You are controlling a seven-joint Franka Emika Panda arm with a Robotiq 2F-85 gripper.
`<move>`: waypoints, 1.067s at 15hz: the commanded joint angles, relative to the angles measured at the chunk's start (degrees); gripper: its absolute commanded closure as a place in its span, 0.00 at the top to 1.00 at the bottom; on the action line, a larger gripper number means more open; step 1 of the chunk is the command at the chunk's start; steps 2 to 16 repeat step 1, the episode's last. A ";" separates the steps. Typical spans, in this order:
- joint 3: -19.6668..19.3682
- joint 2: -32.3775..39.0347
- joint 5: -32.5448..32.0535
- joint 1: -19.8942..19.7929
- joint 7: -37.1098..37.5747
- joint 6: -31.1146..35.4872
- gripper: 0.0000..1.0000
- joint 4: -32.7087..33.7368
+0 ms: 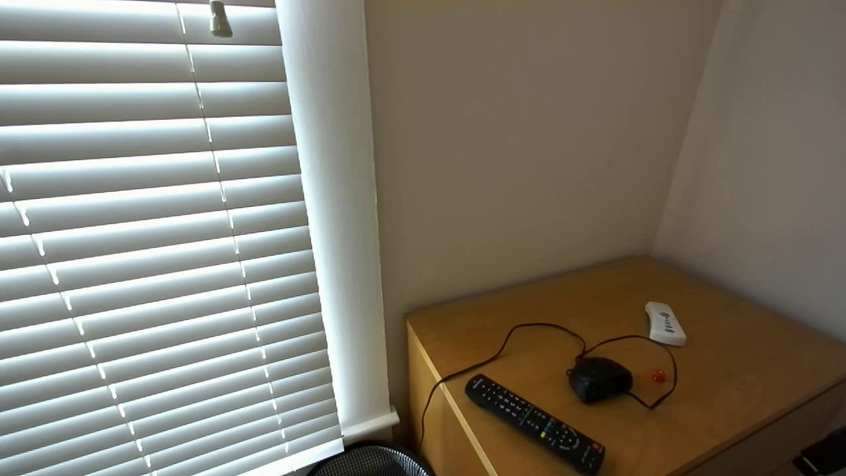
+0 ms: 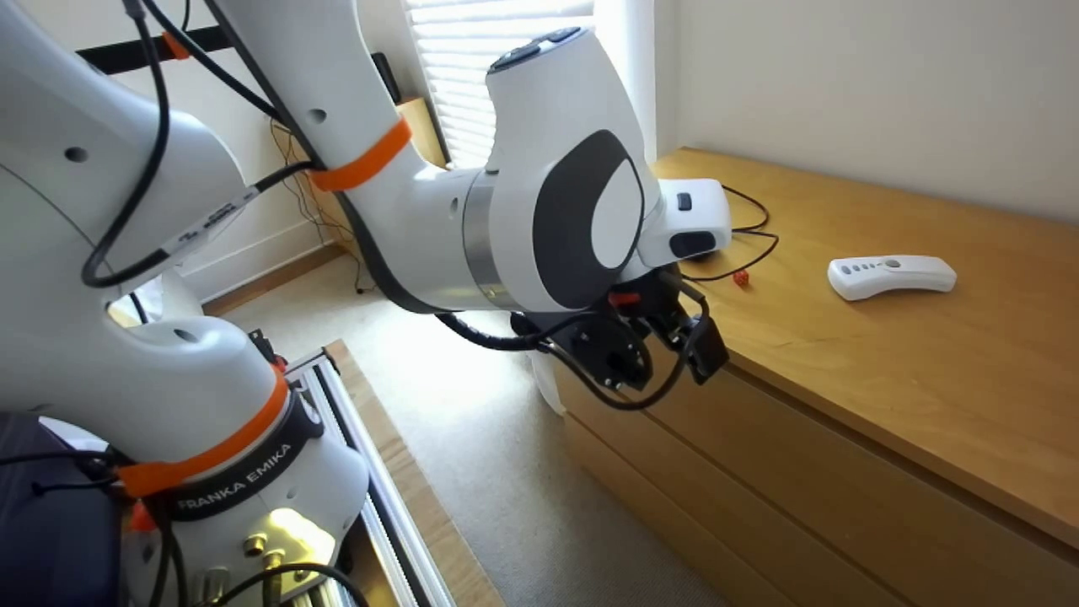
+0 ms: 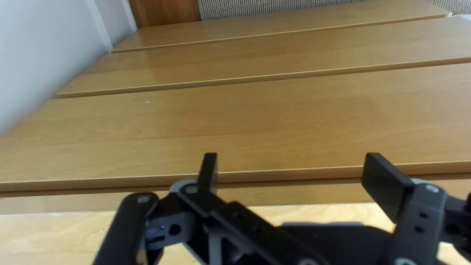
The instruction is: Close the top drawer
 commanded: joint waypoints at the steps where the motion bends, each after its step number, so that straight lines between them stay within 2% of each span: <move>1: 0.00 0.00 0.00 0.00 0.00 0.00 1.00 0.03; 16: 0.00 0.00 0.00 0.00 0.00 0.00 1.00 0.03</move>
